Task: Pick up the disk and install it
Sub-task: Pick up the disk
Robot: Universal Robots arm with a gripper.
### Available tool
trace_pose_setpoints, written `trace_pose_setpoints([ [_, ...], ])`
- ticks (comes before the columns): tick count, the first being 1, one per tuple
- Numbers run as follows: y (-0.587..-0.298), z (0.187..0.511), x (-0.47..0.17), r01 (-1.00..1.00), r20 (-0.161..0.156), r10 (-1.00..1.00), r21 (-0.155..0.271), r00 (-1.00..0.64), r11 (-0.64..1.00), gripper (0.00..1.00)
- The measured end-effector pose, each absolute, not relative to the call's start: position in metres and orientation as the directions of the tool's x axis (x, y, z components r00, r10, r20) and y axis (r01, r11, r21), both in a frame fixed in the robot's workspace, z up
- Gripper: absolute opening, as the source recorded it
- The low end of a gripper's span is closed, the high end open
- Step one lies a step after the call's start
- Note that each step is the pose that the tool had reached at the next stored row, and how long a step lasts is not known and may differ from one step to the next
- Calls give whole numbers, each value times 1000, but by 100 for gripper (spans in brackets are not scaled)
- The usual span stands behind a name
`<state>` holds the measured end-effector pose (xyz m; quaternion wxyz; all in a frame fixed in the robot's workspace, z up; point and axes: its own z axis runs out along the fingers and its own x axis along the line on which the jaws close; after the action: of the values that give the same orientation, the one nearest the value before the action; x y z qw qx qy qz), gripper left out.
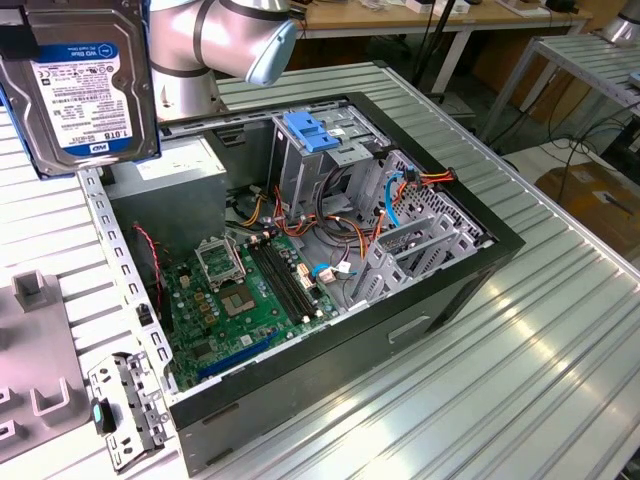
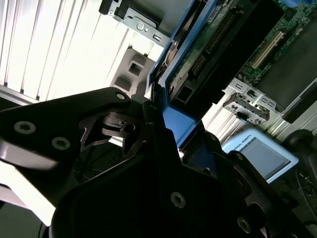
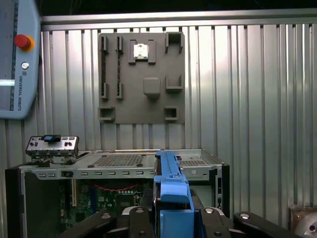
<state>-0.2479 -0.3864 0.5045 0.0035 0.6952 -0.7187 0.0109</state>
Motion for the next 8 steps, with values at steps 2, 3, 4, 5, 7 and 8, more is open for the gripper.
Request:
trace_pose_setpoints([
  [2, -388, 504, -248, -999, 20, -999, -11, -33, 33, 37],
  [3, -388, 504, -247, -999, 20, -999, -11, -33, 33, 37],
  [4, -389, 505, -245, -999, 20, -999, -11, -33, 33, 37],
  [5, -389, 504, -240, -999, 20, -999, -11, -33, 33, 37],
  [7, -389, 504, -229, -999, 20, -999, -11, -33, 33, 37],
  [8, -389, 504, -226, -999, 20, -999, -11, -33, 33, 37],
])
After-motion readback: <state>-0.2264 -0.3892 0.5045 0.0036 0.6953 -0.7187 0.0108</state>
